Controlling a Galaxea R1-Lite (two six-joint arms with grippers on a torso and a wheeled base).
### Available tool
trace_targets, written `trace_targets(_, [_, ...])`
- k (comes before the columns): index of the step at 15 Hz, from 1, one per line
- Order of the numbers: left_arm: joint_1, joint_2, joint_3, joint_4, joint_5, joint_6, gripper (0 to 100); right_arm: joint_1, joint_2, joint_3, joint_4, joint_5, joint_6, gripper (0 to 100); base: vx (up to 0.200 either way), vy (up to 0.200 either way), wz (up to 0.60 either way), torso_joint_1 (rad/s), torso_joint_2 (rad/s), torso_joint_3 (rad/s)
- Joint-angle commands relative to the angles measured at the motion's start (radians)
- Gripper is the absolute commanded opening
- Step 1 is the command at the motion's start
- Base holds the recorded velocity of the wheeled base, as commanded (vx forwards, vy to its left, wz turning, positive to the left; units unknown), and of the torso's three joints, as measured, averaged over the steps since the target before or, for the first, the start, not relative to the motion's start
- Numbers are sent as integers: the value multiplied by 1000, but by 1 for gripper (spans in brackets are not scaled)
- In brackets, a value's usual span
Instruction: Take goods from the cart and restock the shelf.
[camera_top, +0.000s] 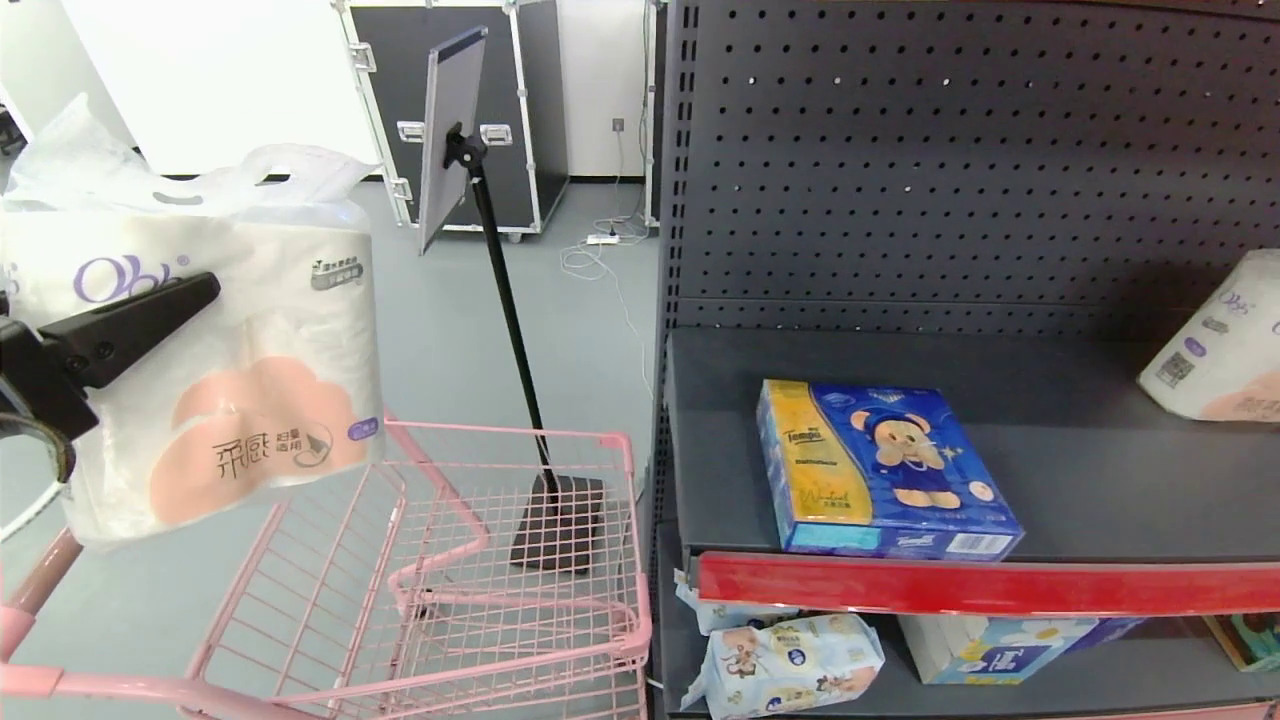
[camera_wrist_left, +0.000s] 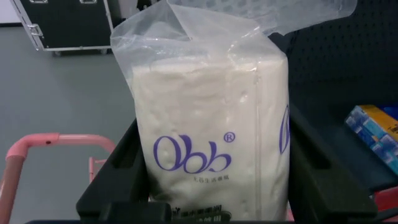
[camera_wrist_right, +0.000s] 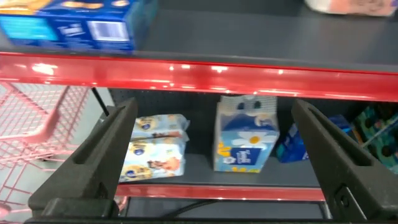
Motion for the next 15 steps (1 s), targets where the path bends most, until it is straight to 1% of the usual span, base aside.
trace_targets(1, [0,-3,0,1,0,-1,0,0,1,0,0,0,-1,100,0,-200,0,7,2,2])
trace_targets(7, [0,-5,0,1,0,2,0,0,1,0,0,0,-1,100,0,-200,0,0,3,2])
trace_targets(8, [0,-5,2,1,0,15,0,0,1,0,0,0,-1,100,0,-200,0,2,2,7])
trace_targets(9, [0,-5,2,1,0,19,0,0,1,0,0,0,-1,100,0,-200,0,2,7,-2])
trace_targets(15, [0,-5,3,1,0,21,0,0,1,0,0,0,-1,100,0,-200,0,2,2,0])
